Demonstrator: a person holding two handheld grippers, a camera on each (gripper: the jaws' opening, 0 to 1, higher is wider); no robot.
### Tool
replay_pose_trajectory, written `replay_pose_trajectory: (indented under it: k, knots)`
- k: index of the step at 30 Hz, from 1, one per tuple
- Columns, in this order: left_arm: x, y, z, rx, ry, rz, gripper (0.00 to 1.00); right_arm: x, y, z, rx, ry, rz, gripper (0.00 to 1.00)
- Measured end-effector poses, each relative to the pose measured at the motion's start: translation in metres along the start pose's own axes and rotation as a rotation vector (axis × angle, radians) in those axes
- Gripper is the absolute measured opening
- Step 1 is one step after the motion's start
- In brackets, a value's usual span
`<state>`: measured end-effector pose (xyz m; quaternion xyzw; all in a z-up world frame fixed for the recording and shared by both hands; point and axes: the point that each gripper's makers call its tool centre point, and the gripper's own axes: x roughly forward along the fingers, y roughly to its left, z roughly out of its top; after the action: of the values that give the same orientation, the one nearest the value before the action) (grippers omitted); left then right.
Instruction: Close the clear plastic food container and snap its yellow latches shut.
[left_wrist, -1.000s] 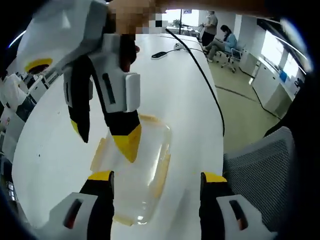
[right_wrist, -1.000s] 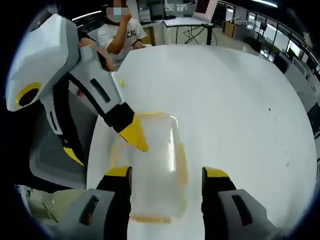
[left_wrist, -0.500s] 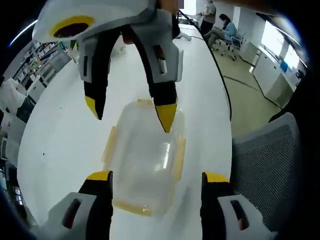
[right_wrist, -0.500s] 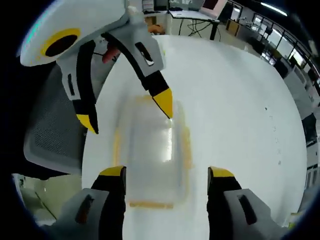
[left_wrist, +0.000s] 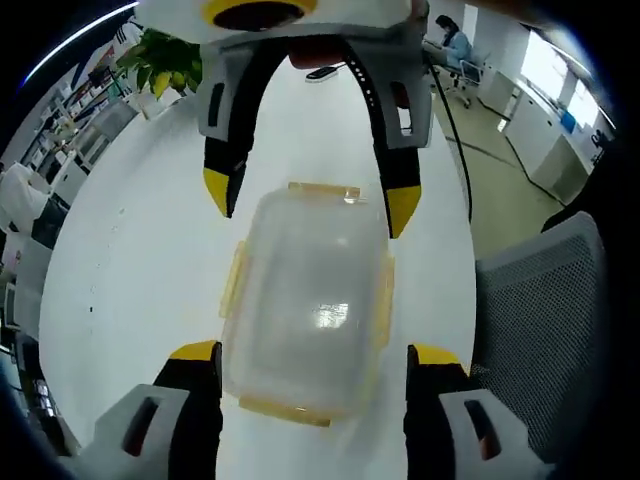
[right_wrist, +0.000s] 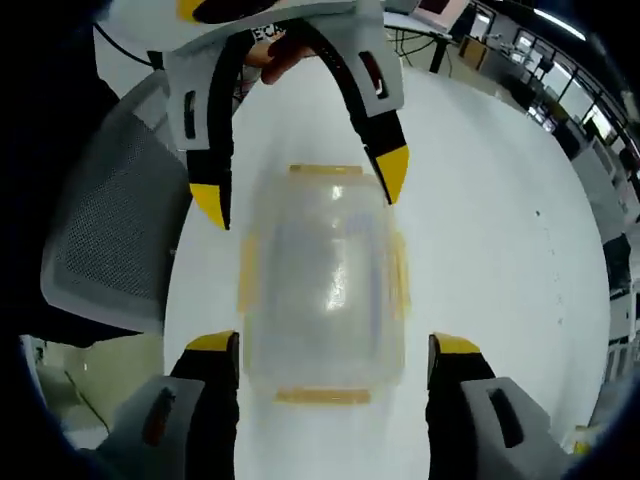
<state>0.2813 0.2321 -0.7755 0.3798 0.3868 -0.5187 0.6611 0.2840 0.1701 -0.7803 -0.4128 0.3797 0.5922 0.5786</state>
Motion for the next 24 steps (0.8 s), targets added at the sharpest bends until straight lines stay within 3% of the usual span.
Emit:
replay_pose_trajectory:
  k: [5,8,13,16,24]
  knots:
    - [0.009,0.001,-0.01,0.032,0.056,-0.02,0.82,0.007,0.002,-0.004,-0.033,0.022,-0.031,0.81]
    - [0.015,0.003,-0.015,0.094,0.089,-0.01,0.82,0.012,0.004,-0.012,-0.061,0.064,-0.041,0.78]
    - [0.023,0.003,-0.019,0.15,0.124,-0.008,0.81,0.014,0.004,-0.016,-0.081,0.077,-0.061,0.73]
    - [0.022,0.008,-0.019,0.158,0.131,0.007,0.74,0.014,0.004,-0.016,-0.077,0.07,-0.062,0.72]
    - [0.022,0.007,-0.021,0.154,0.133,0.005,0.73,0.016,0.005,-0.014,-0.061,0.058,-0.055,0.71]
